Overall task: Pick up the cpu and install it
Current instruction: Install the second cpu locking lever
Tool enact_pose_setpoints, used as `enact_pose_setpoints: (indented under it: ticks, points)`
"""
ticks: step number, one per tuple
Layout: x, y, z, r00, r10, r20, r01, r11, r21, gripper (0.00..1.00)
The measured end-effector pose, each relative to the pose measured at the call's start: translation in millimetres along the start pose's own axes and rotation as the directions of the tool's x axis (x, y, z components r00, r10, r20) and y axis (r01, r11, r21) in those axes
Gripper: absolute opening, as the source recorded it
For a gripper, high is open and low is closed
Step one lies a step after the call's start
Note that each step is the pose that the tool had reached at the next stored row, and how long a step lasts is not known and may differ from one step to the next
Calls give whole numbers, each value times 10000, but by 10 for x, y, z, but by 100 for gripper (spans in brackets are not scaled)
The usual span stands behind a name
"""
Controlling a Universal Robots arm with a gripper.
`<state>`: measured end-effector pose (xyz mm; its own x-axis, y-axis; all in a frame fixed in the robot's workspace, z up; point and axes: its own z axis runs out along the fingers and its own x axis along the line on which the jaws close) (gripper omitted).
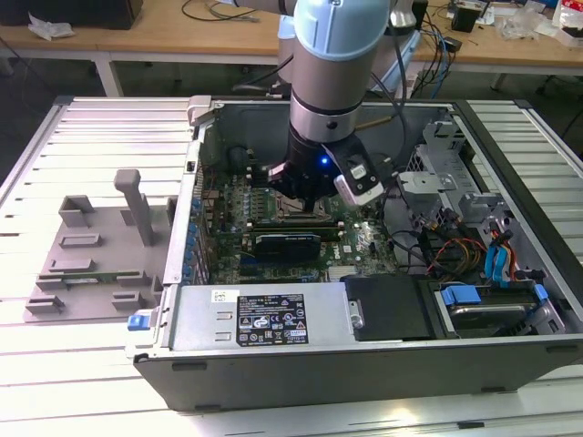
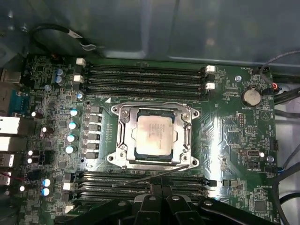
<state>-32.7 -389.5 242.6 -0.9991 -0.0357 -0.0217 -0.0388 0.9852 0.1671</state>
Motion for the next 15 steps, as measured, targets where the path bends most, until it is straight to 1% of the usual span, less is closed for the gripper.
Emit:
enact_pose_setpoints:
  ticks: [9, 12, 15]
  points:
    - [10, -12, 74, 10000, 0, -1, 0, 10000, -2, 11]
    - [14, -14, 87, 10000, 0, 1, 0, 10000, -5, 11]
    - [41, -6, 120, 10000, -1, 0, 1, 10000, -4, 11]
